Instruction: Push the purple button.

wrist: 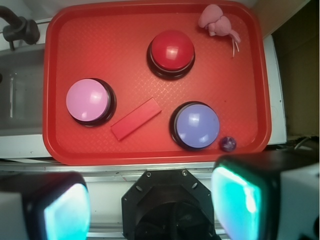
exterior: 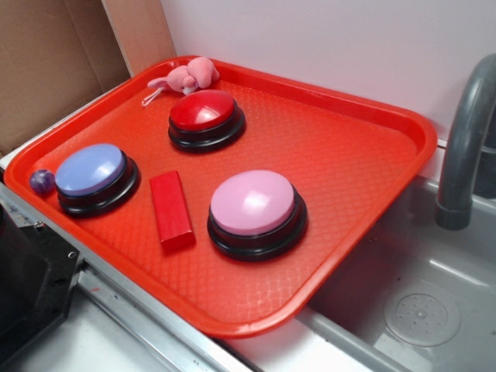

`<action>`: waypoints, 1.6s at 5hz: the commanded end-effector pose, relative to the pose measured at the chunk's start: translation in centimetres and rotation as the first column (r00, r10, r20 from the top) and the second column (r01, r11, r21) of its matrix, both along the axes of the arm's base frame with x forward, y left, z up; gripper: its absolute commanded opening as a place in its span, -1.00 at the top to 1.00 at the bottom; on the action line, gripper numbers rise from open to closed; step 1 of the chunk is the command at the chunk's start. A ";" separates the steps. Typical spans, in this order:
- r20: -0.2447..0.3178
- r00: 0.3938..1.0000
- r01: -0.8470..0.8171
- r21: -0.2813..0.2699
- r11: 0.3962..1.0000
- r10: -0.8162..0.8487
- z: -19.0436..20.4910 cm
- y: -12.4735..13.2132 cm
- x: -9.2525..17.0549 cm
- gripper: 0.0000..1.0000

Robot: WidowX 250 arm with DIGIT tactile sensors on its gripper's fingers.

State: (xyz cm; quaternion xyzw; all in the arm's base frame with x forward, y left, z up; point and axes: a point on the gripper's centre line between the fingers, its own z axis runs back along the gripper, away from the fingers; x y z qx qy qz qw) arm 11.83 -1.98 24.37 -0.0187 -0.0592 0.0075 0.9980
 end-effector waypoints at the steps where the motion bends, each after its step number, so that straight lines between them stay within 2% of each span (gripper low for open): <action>1: 0.000 1.000 0.000 0.000 1.000 0.000 0.0 0.0 0.0 -1.00; 2: -0.027 0.996 0.084 0.049 0.995 -0.082 -2.3 1.3 2.4 -1.00; 3: 0.000 0.985 0.174 0.078 0.982 -0.175 -6.7 4.4 0.7 -1.00; 4: 0.036 0.981 0.184 0.098 0.978 -0.188 -8.8 7.7 1.0 -1.00; 5: 0.037 0.978 0.200 0.110 0.974 -0.205 -11.7 9.7 2.3 -1.00; 6: -0.042 0.975 0.220 0.097 0.971 -0.217 -13.9 9.0 4.3 -1.00; 7: -0.075 0.972 0.229 0.102 0.968 -0.222 -16.8 8.2 4.7 -1.00; 8: -0.106 0.971 0.220 0.055 0.974 -0.213 -19.9 8.1 5.1 -1.00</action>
